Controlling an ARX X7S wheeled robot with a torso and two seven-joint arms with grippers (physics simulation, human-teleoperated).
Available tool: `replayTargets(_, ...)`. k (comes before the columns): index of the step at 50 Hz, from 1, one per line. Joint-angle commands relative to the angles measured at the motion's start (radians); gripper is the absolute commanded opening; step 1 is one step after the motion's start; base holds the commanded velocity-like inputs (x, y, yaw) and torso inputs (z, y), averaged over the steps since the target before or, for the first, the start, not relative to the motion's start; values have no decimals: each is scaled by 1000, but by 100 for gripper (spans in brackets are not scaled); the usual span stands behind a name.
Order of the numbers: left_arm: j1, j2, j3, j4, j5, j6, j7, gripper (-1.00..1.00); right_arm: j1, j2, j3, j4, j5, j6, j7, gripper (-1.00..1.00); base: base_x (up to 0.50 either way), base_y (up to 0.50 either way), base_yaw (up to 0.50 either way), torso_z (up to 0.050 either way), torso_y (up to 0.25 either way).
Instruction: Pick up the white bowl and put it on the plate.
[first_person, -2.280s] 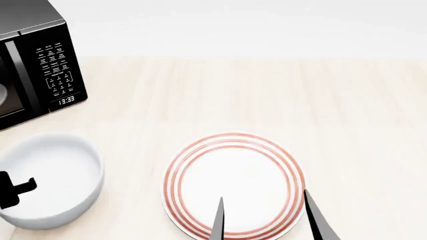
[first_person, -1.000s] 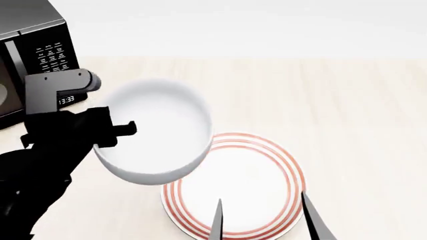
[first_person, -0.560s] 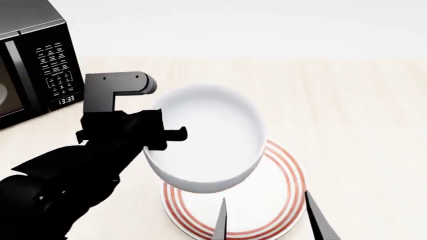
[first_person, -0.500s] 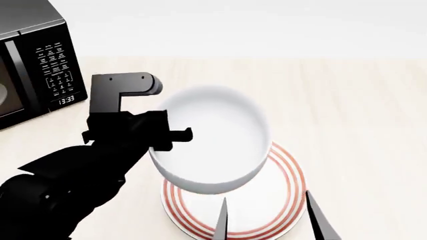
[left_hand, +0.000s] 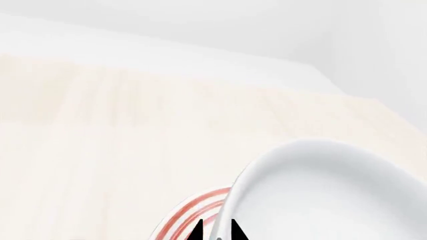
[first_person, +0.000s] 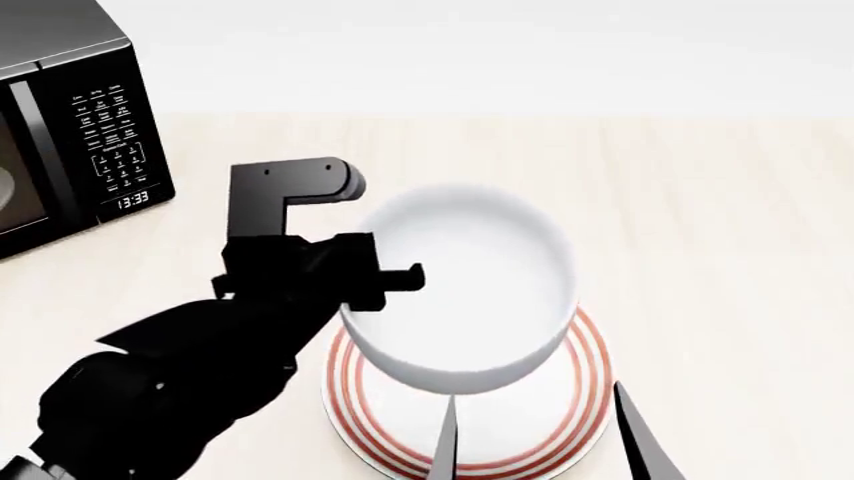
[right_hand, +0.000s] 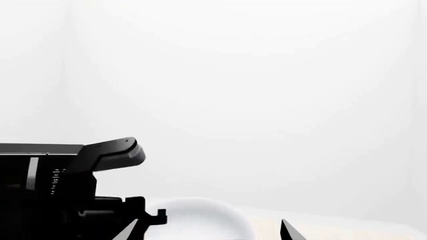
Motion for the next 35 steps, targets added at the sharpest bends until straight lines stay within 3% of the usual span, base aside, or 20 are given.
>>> replayTargets(1,-75,26,191,-140,-209,165,11,-100,1,-19,30,1,-2,5,-23,100,0,0,0,0,0)
replayTargets(10,-140,26,562,-225,-571,339,23,-100,0,-16,32,3,2,2,-21,100,0,0,0,0,1)
replayTargets(16,-158,26,716,-237,-717,401,29,-100,1,-15,31,4,4,1,-20,100,0,0,0,0,0)
replayTargets(24,-168,26,813,-245,-809,438,43,-100,3,-14,28,7,4,-1,-19,100,0,0,0,0,1)
replayTargets(35,-160,27,856,-247,-847,461,48,-100,2,-10,28,7,7,-3,-17,100,0,0,0,0,0)
